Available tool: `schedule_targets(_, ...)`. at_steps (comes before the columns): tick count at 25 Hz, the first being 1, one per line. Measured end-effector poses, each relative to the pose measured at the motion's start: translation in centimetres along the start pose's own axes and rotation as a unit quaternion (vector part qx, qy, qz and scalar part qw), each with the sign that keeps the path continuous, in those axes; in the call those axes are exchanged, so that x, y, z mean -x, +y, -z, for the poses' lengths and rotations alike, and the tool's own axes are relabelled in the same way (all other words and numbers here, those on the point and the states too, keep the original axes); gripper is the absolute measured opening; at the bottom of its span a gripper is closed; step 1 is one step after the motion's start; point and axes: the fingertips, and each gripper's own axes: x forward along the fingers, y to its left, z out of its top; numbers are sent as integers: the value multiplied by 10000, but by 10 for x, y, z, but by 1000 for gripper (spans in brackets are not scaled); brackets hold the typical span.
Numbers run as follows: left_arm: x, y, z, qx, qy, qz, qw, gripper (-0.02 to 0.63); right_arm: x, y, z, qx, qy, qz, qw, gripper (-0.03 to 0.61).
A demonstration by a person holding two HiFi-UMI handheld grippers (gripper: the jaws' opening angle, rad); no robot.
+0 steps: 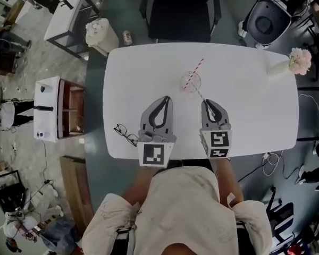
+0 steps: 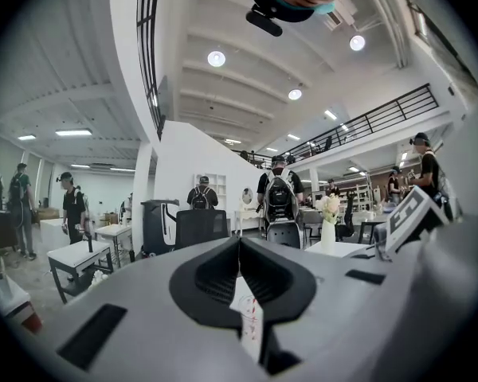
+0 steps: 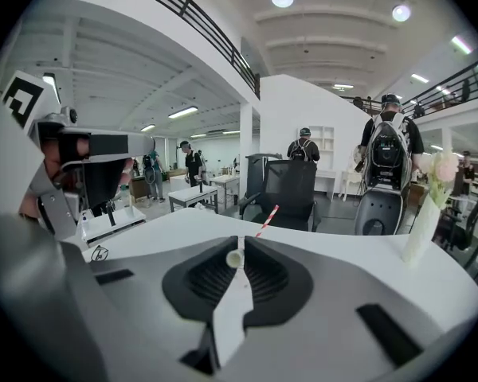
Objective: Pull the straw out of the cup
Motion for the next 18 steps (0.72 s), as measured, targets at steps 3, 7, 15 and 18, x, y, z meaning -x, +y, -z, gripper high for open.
schedule_targets(3, 20, -2, -6, 0, -86, 19, 10000, 6, 18, 6, -3, 26, -93, 129, 9999, 23)
schedule_targets(7, 45, -5, -16, -69, -245, 42, 9997, 6, 42, 18, -13, 57, -289, 198, 9994, 23)
schedule_targets(15, 90, -1, -30, -153, -447, -21, 9989, 6, 84, 40, -34, 170, -676, 336, 9970, 23)
schedule_targets(18, 103, 1, -37, -198, -533, -61, 9984, 6, 99, 43, -47, 209, -858, 418, 9952, 23)
